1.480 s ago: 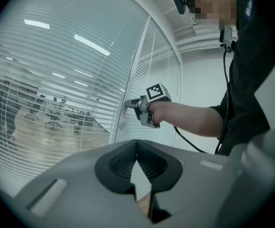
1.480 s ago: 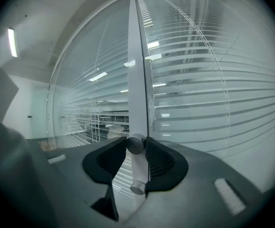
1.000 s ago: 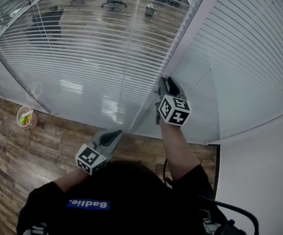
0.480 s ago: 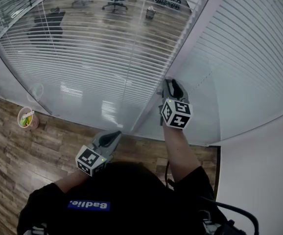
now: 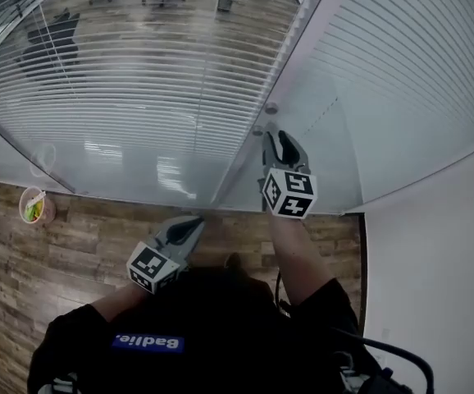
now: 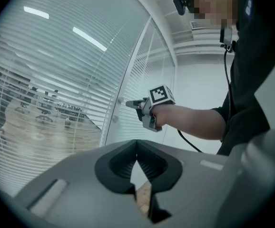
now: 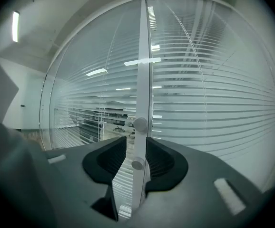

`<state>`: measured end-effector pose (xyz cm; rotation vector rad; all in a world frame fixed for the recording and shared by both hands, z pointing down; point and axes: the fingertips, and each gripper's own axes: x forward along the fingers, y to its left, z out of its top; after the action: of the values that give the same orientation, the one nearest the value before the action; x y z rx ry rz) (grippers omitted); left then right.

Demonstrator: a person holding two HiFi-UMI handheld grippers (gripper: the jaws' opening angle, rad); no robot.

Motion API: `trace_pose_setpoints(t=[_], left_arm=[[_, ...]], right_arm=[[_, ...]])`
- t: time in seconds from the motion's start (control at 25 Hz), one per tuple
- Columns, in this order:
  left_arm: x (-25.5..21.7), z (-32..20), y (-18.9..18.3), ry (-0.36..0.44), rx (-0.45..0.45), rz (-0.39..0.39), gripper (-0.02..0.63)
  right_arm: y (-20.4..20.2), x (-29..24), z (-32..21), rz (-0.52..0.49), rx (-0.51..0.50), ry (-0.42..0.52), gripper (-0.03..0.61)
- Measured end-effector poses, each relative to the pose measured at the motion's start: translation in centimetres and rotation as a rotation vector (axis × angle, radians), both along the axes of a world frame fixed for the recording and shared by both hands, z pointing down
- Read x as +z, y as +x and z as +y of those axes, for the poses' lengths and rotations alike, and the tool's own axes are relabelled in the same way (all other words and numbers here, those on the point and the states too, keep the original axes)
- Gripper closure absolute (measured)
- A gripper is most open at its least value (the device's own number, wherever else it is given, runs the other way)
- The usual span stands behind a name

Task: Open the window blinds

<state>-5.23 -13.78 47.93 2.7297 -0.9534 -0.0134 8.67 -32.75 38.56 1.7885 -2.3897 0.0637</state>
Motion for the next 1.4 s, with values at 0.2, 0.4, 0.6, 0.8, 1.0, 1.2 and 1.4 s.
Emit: trace_pose_setpoints(t=[0.2, 0.4, 0.6, 0.8, 1.0, 1.2, 1.4], left_arm=[[1.6, 1.1, 2.1, -0.01, 0.057, 0.01, 0.614], [2.4, 2.0, 4.0, -0.029, 0.112, 0.025, 0.614], [2.4, 1.5, 4.9, -0.024, 0.107, 0.023, 0.614], [1.1, 1.3, 4.6, 0.0, 0.05, 0.01, 0.614], [0.5, 3.1, 6.4, -0.002, -0.005, -0.011, 0.614], [0.2, 4.8, 10.0, 0.001, -0.035, -0.037, 0.614], [0.4, 7.3, 12.7, -0.009, -0.082, -0.063, 0.614]], right_arm=[[1.9, 1.8, 2.3, 0.006, 0.026, -0.014, 0.449], [2.7, 2.1, 3.6, 0.011, 0.037, -0.023, 0.451], [2.9, 2.9, 3.8, 0.008, 0.022, -0.04, 0.453], [2.4, 2.6, 3.8, -0.024, -0.017, -0.036, 0.453], [3.8, 2.8, 6.3, -0.059, -0.07, -0.042, 0.453], [6.2, 3.9, 10.0, -0.102, -0.135, -0.046, 0.454], [7.6, 5.3, 14.5, -0.134, -0.214, -0.051, 0.456]])
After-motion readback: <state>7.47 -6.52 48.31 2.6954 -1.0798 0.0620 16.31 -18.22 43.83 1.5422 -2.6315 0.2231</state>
